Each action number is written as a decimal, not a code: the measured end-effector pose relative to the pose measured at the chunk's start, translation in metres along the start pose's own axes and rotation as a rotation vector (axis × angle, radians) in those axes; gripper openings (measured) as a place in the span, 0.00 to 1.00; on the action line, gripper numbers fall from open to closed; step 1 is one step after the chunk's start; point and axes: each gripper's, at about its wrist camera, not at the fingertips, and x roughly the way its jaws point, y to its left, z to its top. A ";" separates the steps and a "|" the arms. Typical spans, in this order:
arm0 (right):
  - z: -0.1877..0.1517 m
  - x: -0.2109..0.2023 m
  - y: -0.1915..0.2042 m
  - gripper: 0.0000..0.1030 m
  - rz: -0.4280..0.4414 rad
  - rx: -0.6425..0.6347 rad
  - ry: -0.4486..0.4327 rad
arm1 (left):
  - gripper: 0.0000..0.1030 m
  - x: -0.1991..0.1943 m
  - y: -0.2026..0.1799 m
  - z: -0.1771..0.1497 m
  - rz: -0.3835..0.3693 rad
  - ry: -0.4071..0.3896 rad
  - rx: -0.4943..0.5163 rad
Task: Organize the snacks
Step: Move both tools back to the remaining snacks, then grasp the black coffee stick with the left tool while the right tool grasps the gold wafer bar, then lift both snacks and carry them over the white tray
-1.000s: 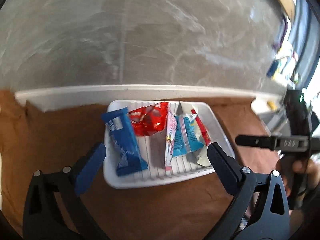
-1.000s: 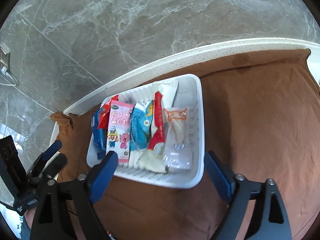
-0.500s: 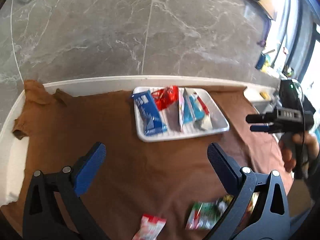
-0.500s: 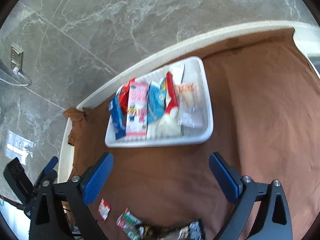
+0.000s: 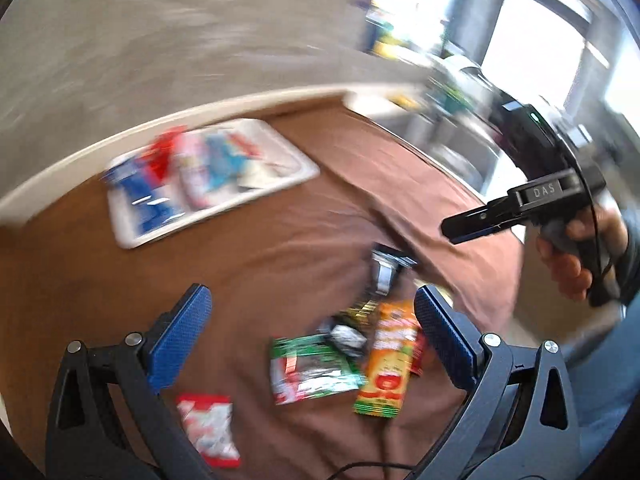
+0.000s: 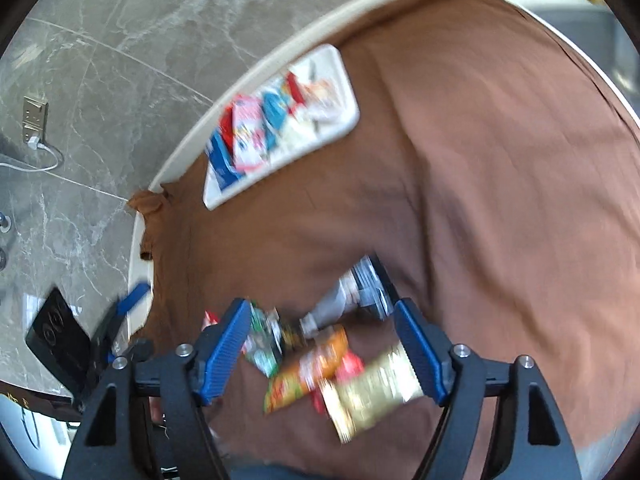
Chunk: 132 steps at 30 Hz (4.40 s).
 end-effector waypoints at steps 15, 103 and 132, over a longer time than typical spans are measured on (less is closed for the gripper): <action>-0.071 0.015 -0.052 0.66 0.037 0.237 0.035 | 0.96 0.124 -0.073 0.025 -0.124 0.292 0.454; 0.041 0.030 -0.016 0.17 0.321 0.196 0.098 | 0.09 0.037 0.037 0.041 0.082 0.164 -0.252; 0.131 0.052 0.021 0.17 0.313 0.027 0.055 | 0.69 0.132 0.065 0.067 0.161 0.426 0.031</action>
